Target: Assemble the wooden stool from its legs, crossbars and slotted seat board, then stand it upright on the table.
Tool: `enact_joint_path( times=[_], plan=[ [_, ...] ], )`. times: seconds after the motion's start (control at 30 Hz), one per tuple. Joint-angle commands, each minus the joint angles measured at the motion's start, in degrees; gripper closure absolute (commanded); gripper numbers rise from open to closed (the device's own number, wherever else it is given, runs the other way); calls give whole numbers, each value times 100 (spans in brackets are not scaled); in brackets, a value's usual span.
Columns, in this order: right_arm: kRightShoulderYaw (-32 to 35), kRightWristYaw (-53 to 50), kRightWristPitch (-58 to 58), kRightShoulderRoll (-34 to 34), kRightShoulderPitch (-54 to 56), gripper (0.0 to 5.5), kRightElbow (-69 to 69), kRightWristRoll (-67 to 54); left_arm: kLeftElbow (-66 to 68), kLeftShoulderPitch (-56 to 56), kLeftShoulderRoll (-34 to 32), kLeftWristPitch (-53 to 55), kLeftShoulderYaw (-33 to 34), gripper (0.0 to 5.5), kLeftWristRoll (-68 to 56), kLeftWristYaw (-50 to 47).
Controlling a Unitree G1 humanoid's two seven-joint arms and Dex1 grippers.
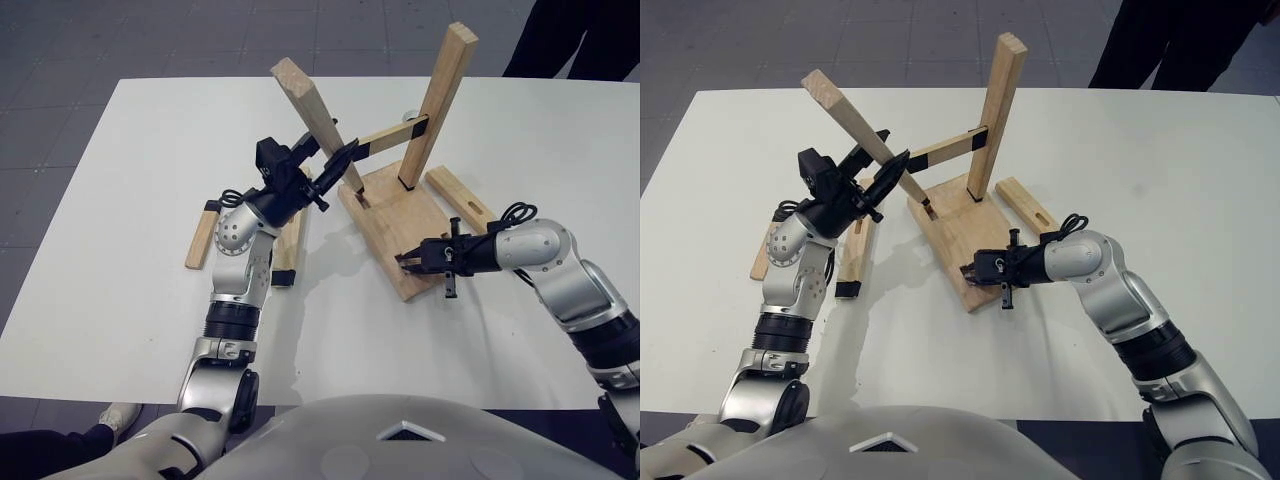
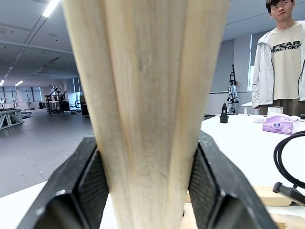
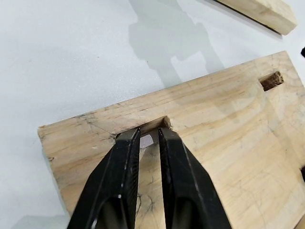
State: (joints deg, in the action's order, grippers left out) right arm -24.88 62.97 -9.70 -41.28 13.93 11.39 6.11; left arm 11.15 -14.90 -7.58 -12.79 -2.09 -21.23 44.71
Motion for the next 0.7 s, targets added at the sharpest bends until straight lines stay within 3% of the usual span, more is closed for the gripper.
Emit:
enact_joint_path(
  times=[0.03,0.33,0.57,0.7],
  plan=[
    [-216,50,261,-99,-130,476,-285,241,-139,-33,26,89,-46,344,-57,37],
    [-268,686,802,-600,-134,476,-374,101,-344,134,-61,226,-30,344,-133,84],
    [-157,645,930,-519,185,476,-811,133,-895,658,-90,659,-316,344,-307,280],
    [-83,735,945,-544,201,476,-771,-11,-703,532,6,382,-216,344,-165,89]
  ],
)
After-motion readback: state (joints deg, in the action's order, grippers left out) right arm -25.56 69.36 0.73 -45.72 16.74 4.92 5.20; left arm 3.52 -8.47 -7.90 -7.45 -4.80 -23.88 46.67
